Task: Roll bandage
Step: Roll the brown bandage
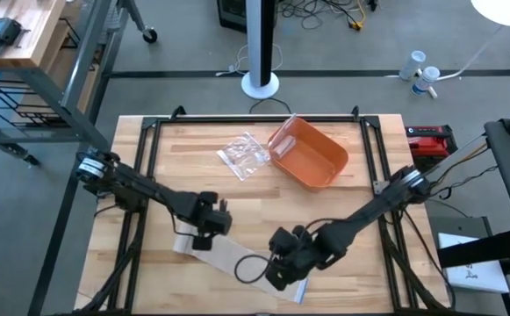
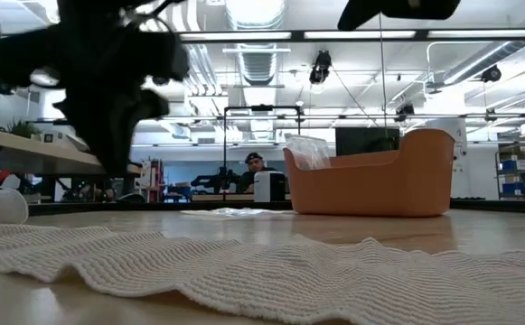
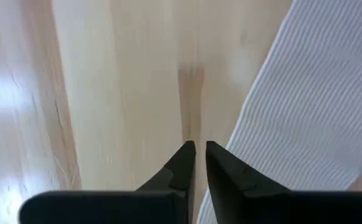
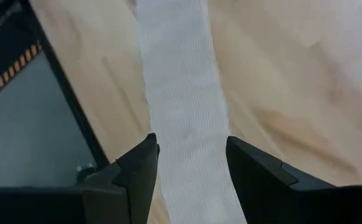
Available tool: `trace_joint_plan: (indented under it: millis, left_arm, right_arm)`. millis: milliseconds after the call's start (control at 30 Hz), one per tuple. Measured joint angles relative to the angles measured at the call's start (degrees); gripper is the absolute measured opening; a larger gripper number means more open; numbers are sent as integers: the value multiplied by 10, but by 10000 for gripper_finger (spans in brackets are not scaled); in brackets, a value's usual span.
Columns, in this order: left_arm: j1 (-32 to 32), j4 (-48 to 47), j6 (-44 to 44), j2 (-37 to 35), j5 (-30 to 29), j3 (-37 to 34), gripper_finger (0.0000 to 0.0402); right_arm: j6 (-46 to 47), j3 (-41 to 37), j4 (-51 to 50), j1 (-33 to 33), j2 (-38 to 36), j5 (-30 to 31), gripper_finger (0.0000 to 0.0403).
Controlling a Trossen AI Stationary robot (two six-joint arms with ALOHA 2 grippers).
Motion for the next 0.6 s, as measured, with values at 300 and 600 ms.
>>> trace_joint_plan:
  millis: [300, 600]
  left_arm:
    - [-24, -84, -299, -22, 1, 81, 122]
    - [-175, -81, -814, -78, -6, 33, 248]
  right_arm:
    - [-88, -1, -13, -15, -37, -49, 187]
    - [-277, -1, -43, -82, -83, -92, 239]
